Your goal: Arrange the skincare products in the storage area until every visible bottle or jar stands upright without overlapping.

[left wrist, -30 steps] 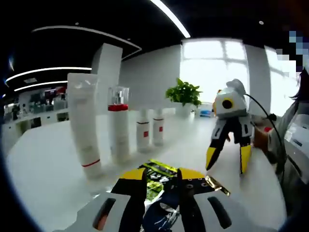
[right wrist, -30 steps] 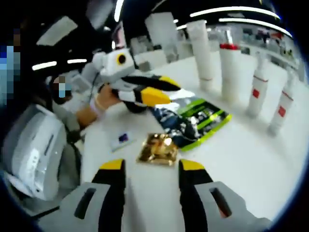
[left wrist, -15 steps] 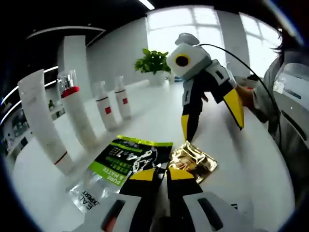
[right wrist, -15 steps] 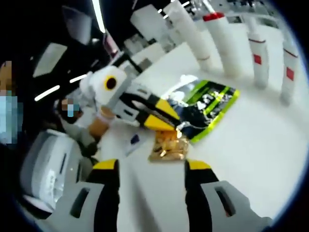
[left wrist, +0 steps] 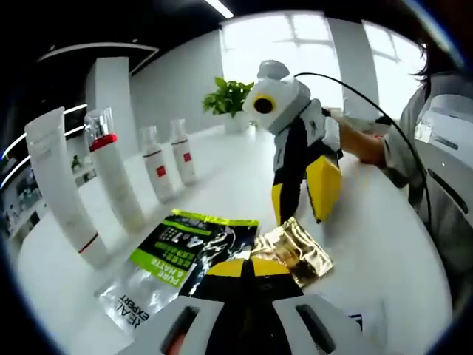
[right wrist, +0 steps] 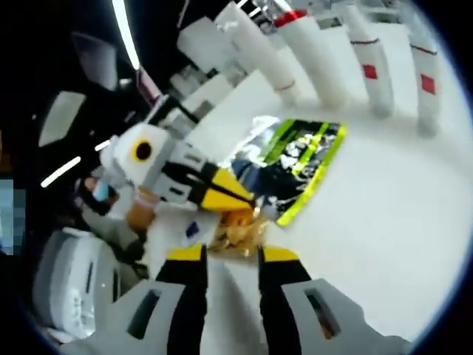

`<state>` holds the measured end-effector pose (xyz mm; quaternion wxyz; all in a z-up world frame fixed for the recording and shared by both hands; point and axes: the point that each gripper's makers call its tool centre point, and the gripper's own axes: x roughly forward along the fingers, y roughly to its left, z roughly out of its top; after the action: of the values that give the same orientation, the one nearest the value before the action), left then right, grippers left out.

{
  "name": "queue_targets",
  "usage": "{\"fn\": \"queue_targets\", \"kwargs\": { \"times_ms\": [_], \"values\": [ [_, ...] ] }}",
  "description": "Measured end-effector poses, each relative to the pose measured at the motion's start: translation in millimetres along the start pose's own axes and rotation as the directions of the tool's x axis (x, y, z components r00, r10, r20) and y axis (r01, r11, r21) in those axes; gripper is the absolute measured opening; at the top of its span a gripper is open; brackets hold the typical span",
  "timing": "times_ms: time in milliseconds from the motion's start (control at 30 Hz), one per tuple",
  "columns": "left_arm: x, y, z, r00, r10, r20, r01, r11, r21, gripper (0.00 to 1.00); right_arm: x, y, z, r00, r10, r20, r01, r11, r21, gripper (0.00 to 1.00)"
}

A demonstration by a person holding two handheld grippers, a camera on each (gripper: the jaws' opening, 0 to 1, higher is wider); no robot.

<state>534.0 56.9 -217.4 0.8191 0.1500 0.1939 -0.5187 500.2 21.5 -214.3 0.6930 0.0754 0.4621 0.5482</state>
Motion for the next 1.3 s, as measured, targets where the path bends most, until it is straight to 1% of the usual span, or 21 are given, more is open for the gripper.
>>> {"fn": "queue_targets", "kwargs": {
  "times_ms": [33, 67, 100, 133, 167, 233, 367, 467, 600, 667, 767, 833, 900, 1000, 1067, 1133, 1167, 1200, 1233, 1267, 1300],
  "values": [
    [-0.2, -0.1, -0.1, 1.0, -0.001, 0.0, 0.001, 1.0, 0.0, 0.0, 1.9, -5.2, -4.4, 1.0, -0.024, -0.02, 0.025, 1.0, 0.015, 0.04],
    [-0.3, -0.1, -0.1, 1.0, -0.002, -0.001, 0.002, 1.0, 0.0, 0.0, 3.1, -10.1, -7.0, 0.998, -0.047, -0.035, 0.048, 0.999, 0.021, 0.01],
    [-0.4, -0.2, -0.1, 1.0, -0.004, -0.001, 0.004, 1.0, -0.001, 0.01, 3.7, -5.8, -4.3, 1.0, -0.01, -0.01, 0.011, 1.0, 0.023, 0.01],
    [-0.5, -0.3, 0.0, 1.0, -0.005, -0.001, 0.005, 1.0, -0.002, 0.01, 4.2, -7.6, -5.0, 1.0, -0.015, -0.012, 0.016, 1.0, 0.021, 0.0],
    [-0.6, -0.3, 0.1, 1.0, -0.006, -0.001, 0.006, 1.0, -0.002, 0.01, 4.0, -4.7, -4.5, 1.0, 0.002, -0.011, -0.001, 1.0, 0.018, 0.0],
    [-1.0, 0.0, 0.4, 1.0, -0.011, -0.001, 0.011, 1.0, -0.001, 0.02, 3.3, -5.1, -3.6, 1.0, 0.003, -0.014, -0.002, 1.0, 0.015, 0.0],
    [-4.5, 4.1, 1.1, 1.0, -0.005, -0.011, 0.005, 1.0, -0.007, 0.08, 2.8, -1.9, -7.2, 1.0, 0.024, -0.016, -0.023, 0.999, 0.031, 0.0],
    [-6.9, 3.0, 0.3, 1.0, -0.012, -0.022, 0.012, 1.0, -0.005, 0.09, 2.0, -1.6, -6.0, 0.999, 0.038, -0.017, -0.037, 0.998, 0.043, 0.0],
    [-8.8, 0.1, 0.1, 0.999, -0.024, -0.03, 0.024, 1.0, 0.007, 0.09, -0.5, -1.0, -2.6, 0.999, 0.041, 0.004, -0.041, 0.998, 0.039, 0.0],
    [-10.3, -2.4, 3.1, 0.999, -0.037, -0.018, 0.038, 0.999, 0.011, 0.09, -3.7, 1.6, 0.6, 0.998, 0.056, 0.017, -0.057, 0.997, 0.049, 0.0],
    [-11.0, -1.6, 5.1, 0.999, -0.036, -0.008, 0.036, 0.999, 0.006, 0.1, -9.7, 3.3, 7.7, 0.996, 0.074, 0.049, -0.076, 0.996, 0.051, 0.0],
    [-11.7, -0.2, 5.2, 0.999, -0.037, -0.004, 0.037, 0.999, -0.003, 0.12, -15.1, 6.9, 12.8, 0.993, 0.094, 0.075, -0.098, 0.994, 0.049, 0.0],
    [-12.7, 0.6, 6.0, 0.999, -0.044, 0.008, 0.044, 0.999, -0.023, 0.13, -18.6, 10.9, 14.4, 0.99, 0.109, 0.086, -0.114, 0.992, 0.047, 0.0],
    [-15.4, 2.9, 8.3, 0.999, -0.045, 0.025, 0.046, 0.998, -0.053, 0.14, -20.0, 10.9, 15.4, 0.991, 0.093, 0.096, -0.097, 0.995, 0.03, 0.0],
    [-18.3, 2.3, 11.1, 0.998, -0.053, 0.04, 0.056, 0.996, -0.066, 0.14, -17.1, 18.8, 2.6, 0.99, 0.141, 0.021, -0.142, 0.989, 0.039, 0.0],
    [-23.4, -7.0, 14.1, 0.993, -0.108, 0.054, 0.112, 0.99, -0.082, 0.14, -11.5, 23.1, 1.8, 0.987, 0.159, 0.023, -0.161, 0.985, 0.066, 0.01],
    [-25.7, -14.5, 10.8, 0.988, -0.15, 0.035, 0.153, 0.985, -0.076, 0.14, -10.4, 28.3, -3.6, 0.982, 0.189, -0.011, -0.188, 0.98, 0.07, 0.03],
    [-26.9, -16.3, 6.2, 0.988, -0.154, 0.003, 0.154, 0.987, -0.046, 0.14, -9.5, 30.4, -7.9, 0.979, 0.199, -0.039, -0.195, 0.977, 0.087, 0.04],
    [-26.0, -15.4, 2.8, 0.99, -0.138, -0.022, 0.137, 0.99, -0.028, 0.14, -7.4, 30.7, -8.4, 0.979, 0.197, -0.04, -0.193, 0.977, 0.089, 0.06],
    [-24.9, -14.8, -0.8, 0.991, -0.128, -0.042, 0.127, 0.992, -0.02, 0.14, -6.3, 31.4, -10.3, 0.979, 0.201, -0.046, -0.196, 0.976, 0.092, 0.1],
    [-23.7, -15.3, -4.2, 0.99, -0.129, -0.058, 0.128, 0.992, -0.022, 0.13, -6.0, 33.7, -14.2, 0.975, 0.214, -0.067, -0.207, 0.973, 0.098, 0.14]
  ]
}}
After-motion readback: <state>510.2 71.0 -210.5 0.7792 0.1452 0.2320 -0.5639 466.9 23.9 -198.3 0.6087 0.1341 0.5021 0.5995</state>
